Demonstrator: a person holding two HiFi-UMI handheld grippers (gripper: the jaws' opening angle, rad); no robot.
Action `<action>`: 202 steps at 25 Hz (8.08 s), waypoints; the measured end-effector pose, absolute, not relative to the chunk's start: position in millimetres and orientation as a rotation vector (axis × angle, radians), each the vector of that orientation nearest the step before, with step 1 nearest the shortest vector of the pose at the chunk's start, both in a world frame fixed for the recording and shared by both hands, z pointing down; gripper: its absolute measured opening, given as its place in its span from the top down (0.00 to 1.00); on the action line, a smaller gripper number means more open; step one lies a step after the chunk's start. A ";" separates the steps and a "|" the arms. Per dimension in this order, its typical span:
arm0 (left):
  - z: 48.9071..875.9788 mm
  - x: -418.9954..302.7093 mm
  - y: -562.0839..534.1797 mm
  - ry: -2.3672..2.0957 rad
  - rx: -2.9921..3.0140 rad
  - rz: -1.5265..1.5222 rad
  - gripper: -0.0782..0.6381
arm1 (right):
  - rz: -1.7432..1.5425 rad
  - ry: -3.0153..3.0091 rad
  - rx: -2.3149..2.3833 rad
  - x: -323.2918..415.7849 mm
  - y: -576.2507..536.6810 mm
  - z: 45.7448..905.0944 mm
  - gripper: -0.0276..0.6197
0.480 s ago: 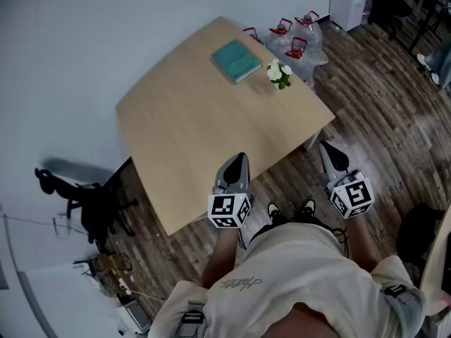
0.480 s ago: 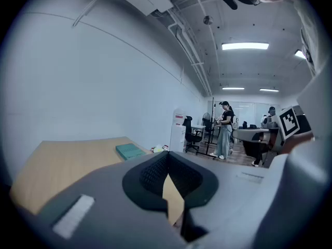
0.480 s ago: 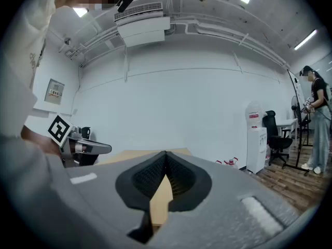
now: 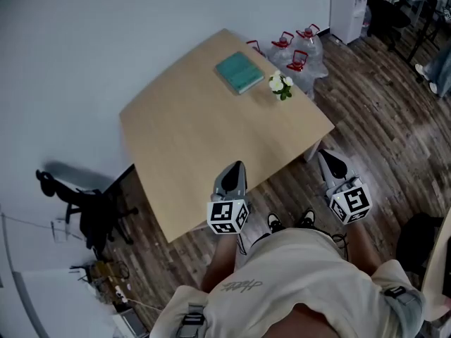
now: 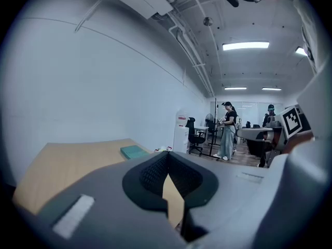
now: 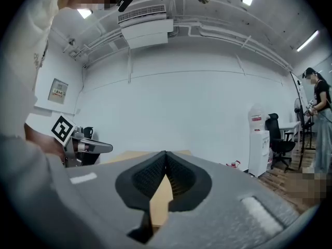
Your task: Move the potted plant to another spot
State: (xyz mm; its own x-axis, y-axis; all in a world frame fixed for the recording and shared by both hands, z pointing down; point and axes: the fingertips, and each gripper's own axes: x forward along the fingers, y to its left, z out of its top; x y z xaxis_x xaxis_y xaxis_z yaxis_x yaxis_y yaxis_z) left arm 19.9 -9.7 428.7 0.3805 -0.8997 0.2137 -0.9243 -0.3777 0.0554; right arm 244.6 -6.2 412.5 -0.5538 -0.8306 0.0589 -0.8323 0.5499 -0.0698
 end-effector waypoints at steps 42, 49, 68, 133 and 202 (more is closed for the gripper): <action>446.6 112.6 -1.4 -1.703 2.394 0.360 0.87 | 0.295 -2.692 1.270 326.2 -7.9 491.1 0.26; 465.5 119.6 -26.1 -1.641 2.413 0.392 0.87 | 0.327 -2.658 1.302 335.0 -29.1 503.9 0.26; 469.8 115.8 -146.6 -1.422 2.540 0.362 0.87 | 0.346 -2.516 1.368 301.2 -132.7 488.2 0.26; 480.8 109.2 -229.3 -1.950 1.912 0.399 0.87 | 0.251 -2.532 0.391 258.9 -341.0 615.0 0.27; 501.7 63.7 -204.9 -2.067 1.634 0.228 0.87 | -0.011 -2.488 0.135 191.7 -348.1 620.5 0.43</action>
